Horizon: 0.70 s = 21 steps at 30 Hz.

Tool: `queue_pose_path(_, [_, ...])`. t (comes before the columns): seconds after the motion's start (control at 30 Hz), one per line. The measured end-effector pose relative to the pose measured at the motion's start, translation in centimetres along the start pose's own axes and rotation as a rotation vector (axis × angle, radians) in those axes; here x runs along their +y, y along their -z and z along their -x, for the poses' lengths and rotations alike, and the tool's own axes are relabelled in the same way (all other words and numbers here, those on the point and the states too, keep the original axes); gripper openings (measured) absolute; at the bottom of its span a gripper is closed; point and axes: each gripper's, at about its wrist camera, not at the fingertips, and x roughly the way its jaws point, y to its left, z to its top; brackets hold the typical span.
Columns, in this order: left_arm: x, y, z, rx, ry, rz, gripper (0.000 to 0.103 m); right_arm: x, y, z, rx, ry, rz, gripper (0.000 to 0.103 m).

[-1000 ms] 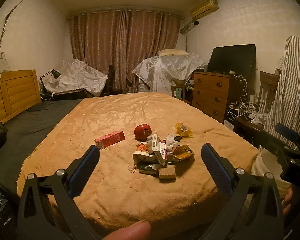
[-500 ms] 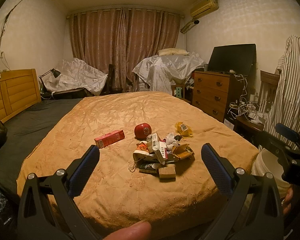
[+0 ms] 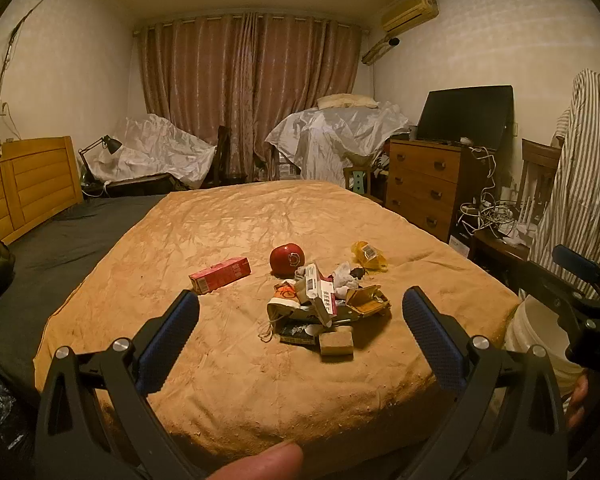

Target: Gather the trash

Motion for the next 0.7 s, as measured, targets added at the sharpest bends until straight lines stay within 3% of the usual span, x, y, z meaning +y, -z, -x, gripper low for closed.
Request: queue_pose_path(0.7, [0.5,0.6,-3.1,0.094,0.006,-0.032,0.098,0.1,1.8,-3.9,0.077,-0.012,0.017,0.099])
